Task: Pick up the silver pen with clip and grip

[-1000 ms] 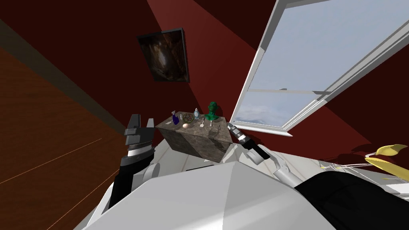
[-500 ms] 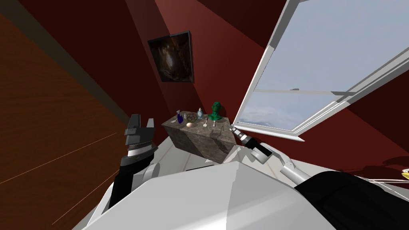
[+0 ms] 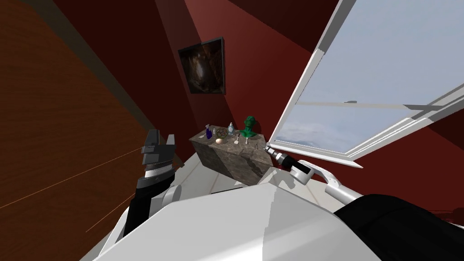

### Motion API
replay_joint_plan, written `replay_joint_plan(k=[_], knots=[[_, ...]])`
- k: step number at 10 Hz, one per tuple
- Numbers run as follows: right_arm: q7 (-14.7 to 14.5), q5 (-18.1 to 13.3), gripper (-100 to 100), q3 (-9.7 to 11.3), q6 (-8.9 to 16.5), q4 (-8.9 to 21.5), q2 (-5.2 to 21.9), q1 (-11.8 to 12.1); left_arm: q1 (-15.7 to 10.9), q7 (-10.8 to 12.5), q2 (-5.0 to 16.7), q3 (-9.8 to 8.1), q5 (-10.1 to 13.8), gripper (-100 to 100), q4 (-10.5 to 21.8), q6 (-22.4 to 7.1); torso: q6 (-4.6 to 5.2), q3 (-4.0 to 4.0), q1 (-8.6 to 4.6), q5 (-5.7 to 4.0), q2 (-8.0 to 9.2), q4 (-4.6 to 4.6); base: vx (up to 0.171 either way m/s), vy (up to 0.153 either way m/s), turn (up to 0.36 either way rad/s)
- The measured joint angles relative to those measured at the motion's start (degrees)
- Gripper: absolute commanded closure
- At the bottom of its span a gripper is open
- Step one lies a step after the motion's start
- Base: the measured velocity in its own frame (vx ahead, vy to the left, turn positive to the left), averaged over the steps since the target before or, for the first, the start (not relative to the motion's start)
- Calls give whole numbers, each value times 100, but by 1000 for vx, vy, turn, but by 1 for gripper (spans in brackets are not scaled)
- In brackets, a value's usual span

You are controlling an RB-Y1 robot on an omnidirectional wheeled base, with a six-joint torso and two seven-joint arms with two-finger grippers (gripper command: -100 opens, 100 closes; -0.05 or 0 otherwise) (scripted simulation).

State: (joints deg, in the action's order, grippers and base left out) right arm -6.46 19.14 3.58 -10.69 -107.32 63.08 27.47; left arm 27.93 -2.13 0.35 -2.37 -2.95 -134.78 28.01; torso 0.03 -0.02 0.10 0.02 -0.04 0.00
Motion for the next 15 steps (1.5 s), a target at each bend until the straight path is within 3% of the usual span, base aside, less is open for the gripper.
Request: replay_joint_plan(k=[9, 10, 13, 15], knots=[[-97, 723, -100, 628, 540, 832, 1450, 40, 0, 0, 0, 0, 0, 0, 0, 0, -3, -5, 3, 0, -8, -2, 21, 36, 125], [-101, 790, -100, 605, 598, 841, 1598, 138, 1, 0, 0, 0, 0, 0, 0, 0, 3, -4, 2, 0, -7, -2, 41, 47, 145], [-115, 1032, -100, 1020, 812, 1173, 1961, -20, 0, 0, 0, 0, 0, 0, 0, 0, 0, -7, 1, -1, -12, -3, 36, 28, 105], [-72, 1235, -100, 1130, 875, 1308, 2312, 88, 0, 0, 0, 0, 0, 0, 0, 0, -1, -7, 4, 0, -12, -3, 56, 42, 189]])
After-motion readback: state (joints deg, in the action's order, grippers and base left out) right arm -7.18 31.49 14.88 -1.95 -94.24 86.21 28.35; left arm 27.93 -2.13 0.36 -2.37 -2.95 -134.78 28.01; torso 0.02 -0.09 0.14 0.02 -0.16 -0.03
